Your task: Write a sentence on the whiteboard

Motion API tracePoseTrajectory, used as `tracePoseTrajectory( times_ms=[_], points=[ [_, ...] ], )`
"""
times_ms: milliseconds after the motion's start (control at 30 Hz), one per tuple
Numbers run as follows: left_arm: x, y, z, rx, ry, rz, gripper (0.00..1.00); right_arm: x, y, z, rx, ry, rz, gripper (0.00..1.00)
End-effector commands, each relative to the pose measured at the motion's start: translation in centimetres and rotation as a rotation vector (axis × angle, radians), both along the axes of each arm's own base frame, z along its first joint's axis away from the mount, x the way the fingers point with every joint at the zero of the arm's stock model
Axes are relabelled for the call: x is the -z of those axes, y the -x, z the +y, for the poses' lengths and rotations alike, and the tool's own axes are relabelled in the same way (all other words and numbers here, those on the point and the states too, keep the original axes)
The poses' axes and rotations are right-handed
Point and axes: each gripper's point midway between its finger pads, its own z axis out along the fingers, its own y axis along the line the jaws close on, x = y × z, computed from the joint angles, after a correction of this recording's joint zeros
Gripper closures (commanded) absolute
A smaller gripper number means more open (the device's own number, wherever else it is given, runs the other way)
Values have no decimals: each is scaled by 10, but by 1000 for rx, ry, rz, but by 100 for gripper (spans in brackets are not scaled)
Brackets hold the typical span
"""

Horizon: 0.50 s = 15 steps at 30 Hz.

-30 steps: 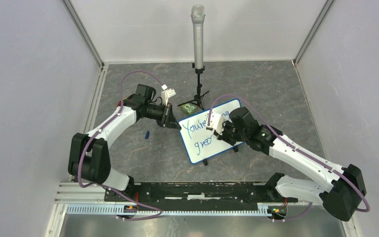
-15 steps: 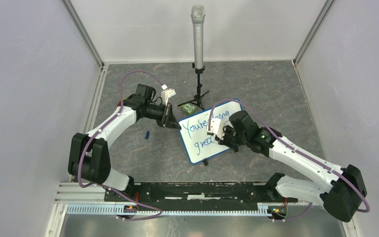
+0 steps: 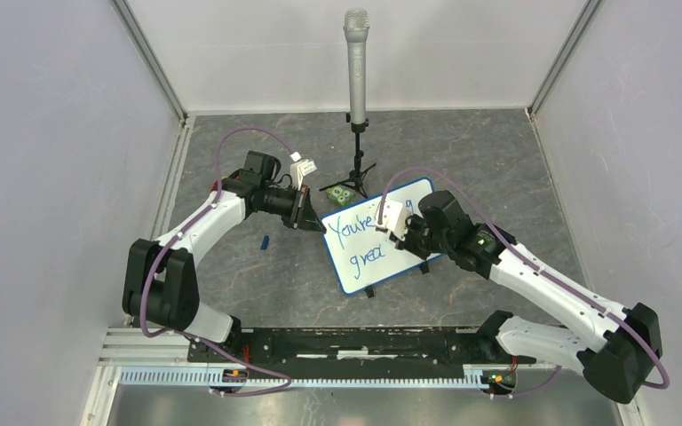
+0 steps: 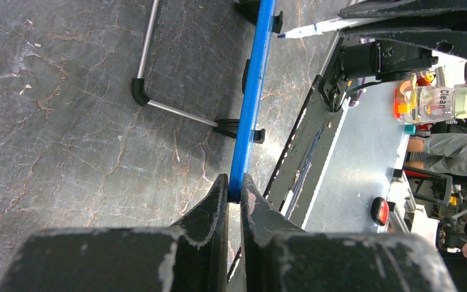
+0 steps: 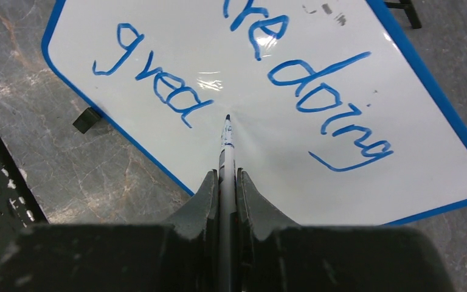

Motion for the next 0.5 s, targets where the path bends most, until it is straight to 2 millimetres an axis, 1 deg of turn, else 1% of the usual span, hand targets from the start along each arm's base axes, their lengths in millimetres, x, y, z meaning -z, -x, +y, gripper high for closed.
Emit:
tracePoseTrajectory(
  times_ms=[0, 167, 267, 467],
  points=[
    [-7, -3, 0, 3, -5, -55, 98, -28, -24, 4, 62, -57, -80, 100],
    [-6, -3, 0, 3, -7, -52, 98, -28, -29, 4, 74, -60, -82, 100],
    [-6, -3, 0, 3, -6, -52, 98, -20, -26, 2, 66, -46, -68, 100],
    [-5, -4, 0, 3, -8, -49, 97, -3, -14, 1, 43, -31, -16, 100]
  ],
)
